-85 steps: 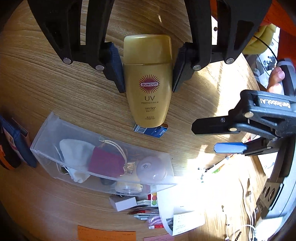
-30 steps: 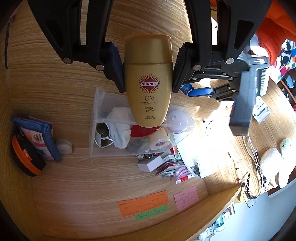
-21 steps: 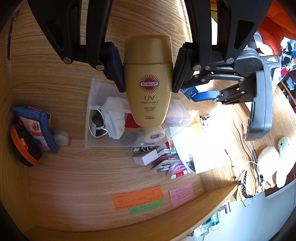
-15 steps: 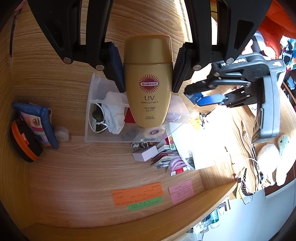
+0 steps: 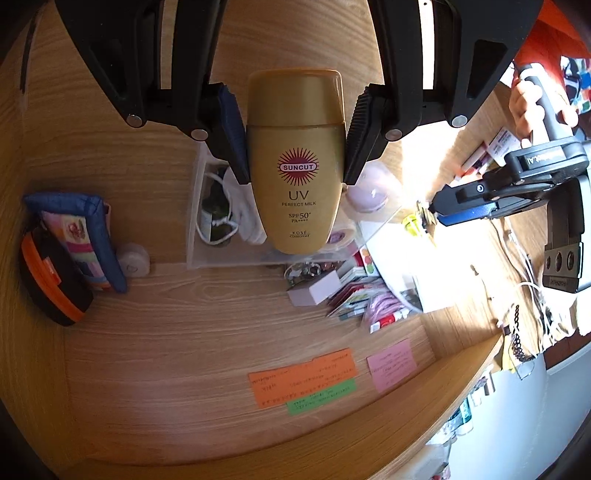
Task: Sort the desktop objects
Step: 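Carry the card box and sunscreen bottle over the clear bin with both grippers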
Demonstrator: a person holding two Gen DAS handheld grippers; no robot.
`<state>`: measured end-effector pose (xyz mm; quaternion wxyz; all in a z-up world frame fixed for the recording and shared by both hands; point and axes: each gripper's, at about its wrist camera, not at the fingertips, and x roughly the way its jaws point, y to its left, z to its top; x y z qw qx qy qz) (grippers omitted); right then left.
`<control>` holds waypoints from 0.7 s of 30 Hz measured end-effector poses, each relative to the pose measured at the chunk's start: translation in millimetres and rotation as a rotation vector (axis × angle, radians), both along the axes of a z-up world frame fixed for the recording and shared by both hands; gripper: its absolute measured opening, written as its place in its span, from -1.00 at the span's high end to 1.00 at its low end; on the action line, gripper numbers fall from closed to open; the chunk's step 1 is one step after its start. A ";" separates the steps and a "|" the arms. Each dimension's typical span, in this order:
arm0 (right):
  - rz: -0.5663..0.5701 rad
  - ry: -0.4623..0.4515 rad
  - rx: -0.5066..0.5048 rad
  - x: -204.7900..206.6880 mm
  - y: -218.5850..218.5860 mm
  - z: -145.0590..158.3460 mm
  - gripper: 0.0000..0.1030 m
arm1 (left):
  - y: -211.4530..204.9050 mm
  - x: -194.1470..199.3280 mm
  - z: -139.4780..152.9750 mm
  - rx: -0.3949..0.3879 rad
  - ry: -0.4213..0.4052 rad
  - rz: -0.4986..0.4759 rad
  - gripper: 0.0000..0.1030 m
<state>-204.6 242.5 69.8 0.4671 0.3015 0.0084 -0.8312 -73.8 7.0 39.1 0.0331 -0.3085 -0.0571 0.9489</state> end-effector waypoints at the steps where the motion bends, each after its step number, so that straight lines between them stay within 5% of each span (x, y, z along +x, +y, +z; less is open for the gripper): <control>1: -0.001 0.007 0.001 -3.7 -2.6 1.6 0.11 | -2.1 -5.1 -1.3 0.013 -0.010 -0.005 0.09; 21: 0.033 0.034 0.148 -51.5 -60.3 -21.9 0.11 | -5.6 -96.0 -47.1 0.050 -0.126 -0.019 0.09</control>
